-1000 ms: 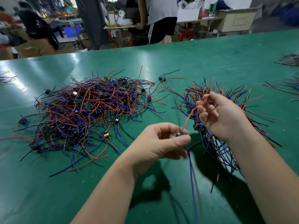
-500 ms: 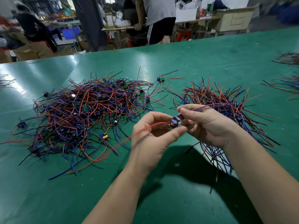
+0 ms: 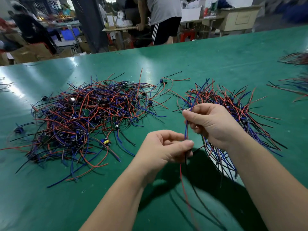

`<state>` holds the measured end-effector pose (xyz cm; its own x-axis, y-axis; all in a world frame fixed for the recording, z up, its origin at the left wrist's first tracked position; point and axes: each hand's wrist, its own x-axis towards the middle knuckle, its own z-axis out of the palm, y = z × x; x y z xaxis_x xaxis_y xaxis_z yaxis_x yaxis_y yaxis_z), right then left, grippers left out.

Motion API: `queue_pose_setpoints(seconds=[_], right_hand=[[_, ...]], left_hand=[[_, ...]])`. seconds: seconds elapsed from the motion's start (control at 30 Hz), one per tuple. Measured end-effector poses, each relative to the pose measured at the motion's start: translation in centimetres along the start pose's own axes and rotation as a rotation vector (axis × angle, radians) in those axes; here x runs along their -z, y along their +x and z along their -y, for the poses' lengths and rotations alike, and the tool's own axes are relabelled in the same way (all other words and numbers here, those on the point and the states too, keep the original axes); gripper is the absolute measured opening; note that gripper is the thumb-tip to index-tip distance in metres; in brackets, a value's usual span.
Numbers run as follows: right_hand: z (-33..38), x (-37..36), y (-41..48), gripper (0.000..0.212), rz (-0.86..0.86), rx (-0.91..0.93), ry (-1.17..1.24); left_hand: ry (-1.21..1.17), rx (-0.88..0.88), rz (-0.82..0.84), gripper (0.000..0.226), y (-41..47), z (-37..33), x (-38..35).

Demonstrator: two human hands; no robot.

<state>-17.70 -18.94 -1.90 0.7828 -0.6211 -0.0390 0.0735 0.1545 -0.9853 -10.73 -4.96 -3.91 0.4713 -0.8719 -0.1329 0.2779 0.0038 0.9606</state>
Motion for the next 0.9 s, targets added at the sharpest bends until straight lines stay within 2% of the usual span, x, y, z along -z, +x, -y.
queue_pose_setpoints(seconds=[0.1,0.2,0.33,0.43,0.5,0.57,0.63,0.67,0.73,0.83,0.9], right_hand=[[0.4,0.7,0.3,0.021,-0.158,0.03,0.045],[0.6,1.4,0.5,0.02,-0.278,0.058,0.1],[0.7,1.3,0.7,0.012,-0.331,0.136,0.243],[1.3,1.7,1.0,0.006,-0.398,0.186,0.33],[1.4,1.7,0.7,0.013,-0.308,0.199,0.158],[0.7,1.1,0.1,0.017,-0.073,0.223,-0.199],[-0.1,-0.1,-0.7,0.024,0.156,0.245,-0.527],[-0.6,-0.6,-0.9,0.024,0.213,0.276,-0.637],[-1.3,-1.4,-1.2,0.02,0.202,0.382,-0.75],[-1.0,-1.4,-1.2,0.014,0.068,0.476,-0.728],[-0.5,-0.6,-1.0,0.013,-0.036,0.494,-0.692]], left_hand=[[0.202,0.144,0.184,0.017,-0.5,0.1,0.6],[0.294,0.232,0.294,0.015,-0.8,0.4,0.6],[0.297,0.205,0.284,0.014,-0.7,-0.4,1.5],[0.208,0.167,0.123,0.019,-0.5,-0.7,1.7],[0.091,0.117,-0.057,0.022,0.1,-0.5,1.7],[-0.023,0.065,-0.192,0.02,0.6,-0.5,1.8],[-0.064,0.028,-0.256,0.021,0.9,-0.4,2.1],[-0.057,0.017,-0.26,0.023,1.0,-0.3,2.2],[-0.046,0.012,-0.224,0.028,1.0,-0.3,2.3],[-0.086,0.016,-0.151,0.033,1.1,-0.6,2.3],[-0.037,-0.016,-0.208,0.027,1.1,-0.8,2.5]])
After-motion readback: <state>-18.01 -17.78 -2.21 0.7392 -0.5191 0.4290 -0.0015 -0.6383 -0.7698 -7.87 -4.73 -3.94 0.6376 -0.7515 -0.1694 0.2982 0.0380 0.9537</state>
